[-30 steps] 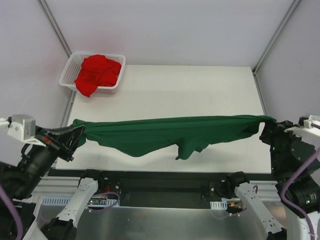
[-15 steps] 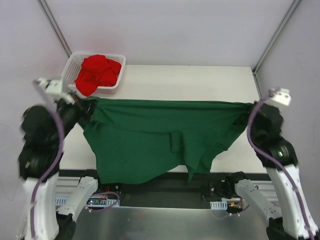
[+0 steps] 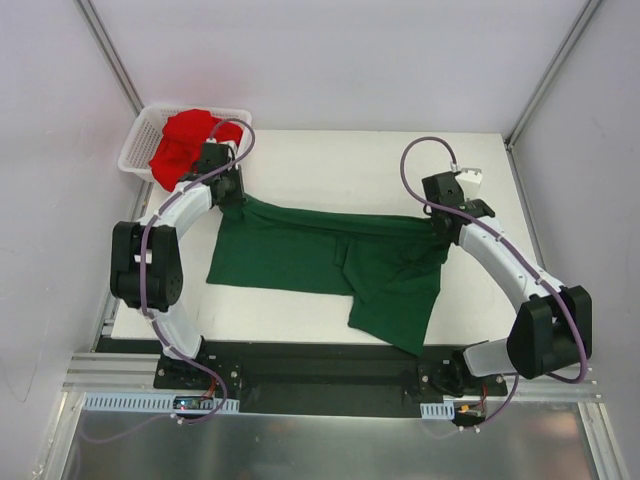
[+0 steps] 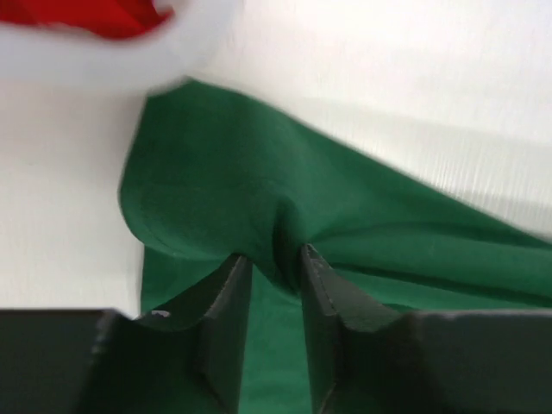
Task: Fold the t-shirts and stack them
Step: Flatten out the tshirt
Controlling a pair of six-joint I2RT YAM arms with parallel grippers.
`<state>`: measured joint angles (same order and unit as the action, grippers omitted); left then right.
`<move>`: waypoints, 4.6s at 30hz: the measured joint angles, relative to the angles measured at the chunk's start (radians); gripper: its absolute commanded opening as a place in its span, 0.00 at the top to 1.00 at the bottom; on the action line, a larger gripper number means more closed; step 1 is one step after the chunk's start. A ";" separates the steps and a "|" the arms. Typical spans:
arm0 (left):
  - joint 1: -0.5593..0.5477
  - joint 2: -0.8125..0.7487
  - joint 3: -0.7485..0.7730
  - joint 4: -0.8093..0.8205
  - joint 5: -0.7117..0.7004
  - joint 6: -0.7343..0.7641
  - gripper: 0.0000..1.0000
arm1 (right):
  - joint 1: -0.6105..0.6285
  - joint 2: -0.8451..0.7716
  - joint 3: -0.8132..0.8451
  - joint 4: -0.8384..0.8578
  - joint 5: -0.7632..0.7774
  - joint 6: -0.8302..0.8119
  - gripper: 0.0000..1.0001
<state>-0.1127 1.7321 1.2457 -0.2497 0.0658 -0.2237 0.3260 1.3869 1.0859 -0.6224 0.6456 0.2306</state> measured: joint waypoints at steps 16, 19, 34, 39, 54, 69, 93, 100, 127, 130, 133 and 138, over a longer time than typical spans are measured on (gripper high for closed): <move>-0.026 -0.090 0.013 0.060 -0.113 0.012 0.01 | 0.040 0.005 0.010 0.002 -0.008 -0.022 0.21; -0.032 -0.208 -0.011 0.028 -0.115 0.012 0.01 | 0.088 -0.024 0.008 -0.003 -0.045 -0.035 0.21; -0.032 -0.296 -0.042 -0.027 -0.140 0.034 0.01 | 0.420 -0.188 -0.306 0.073 -0.249 -0.032 0.22; -0.032 -0.295 -0.042 -0.029 -0.134 0.034 0.01 | 0.520 -0.178 -0.375 0.124 -0.266 -0.041 0.23; -0.032 -0.295 -0.042 -0.029 -0.127 0.035 0.01 | 0.751 0.064 -0.300 0.240 -0.218 -0.082 0.30; -0.032 -0.295 -0.042 -0.029 -0.127 0.035 0.01 | 0.762 0.133 -0.270 0.243 -0.151 -0.080 0.34; -0.031 -0.295 -0.042 -0.029 -0.127 0.035 0.01 | 0.760 0.147 -0.270 0.219 -0.108 -0.051 0.42; -0.031 -0.295 -0.042 -0.029 -0.127 0.036 0.01 | 0.761 -0.014 -0.229 0.147 -0.101 -0.051 0.37; -0.030 -0.295 -0.042 -0.028 -0.126 0.036 0.01 | 0.796 0.069 -0.318 0.236 -0.093 -0.029 0.39; -0.030 -0.295 -0.042 -0.028 -0.126 0.036 0.01 | 0.803 0.098 -0.318 0.248 -0.096 -0.029 0.39; -0.030 -0.295 -0.042 -0.028 -0.126 0.036 0.01 | 0.811 0.123 -0.316 0.254 -0.094 -0.027 0.42; -0.030 -0.295 -0.042 -0.028 -0.126 0.036 0.01 | 0.814 0.129 -0.316 0.268 -0.097 -0.020 0.58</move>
<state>-0.1425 1.4368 1.2034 -0.2779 -0.0605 -0.1875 1.1397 1.5154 0.7696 -0.3546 0.5491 0.2108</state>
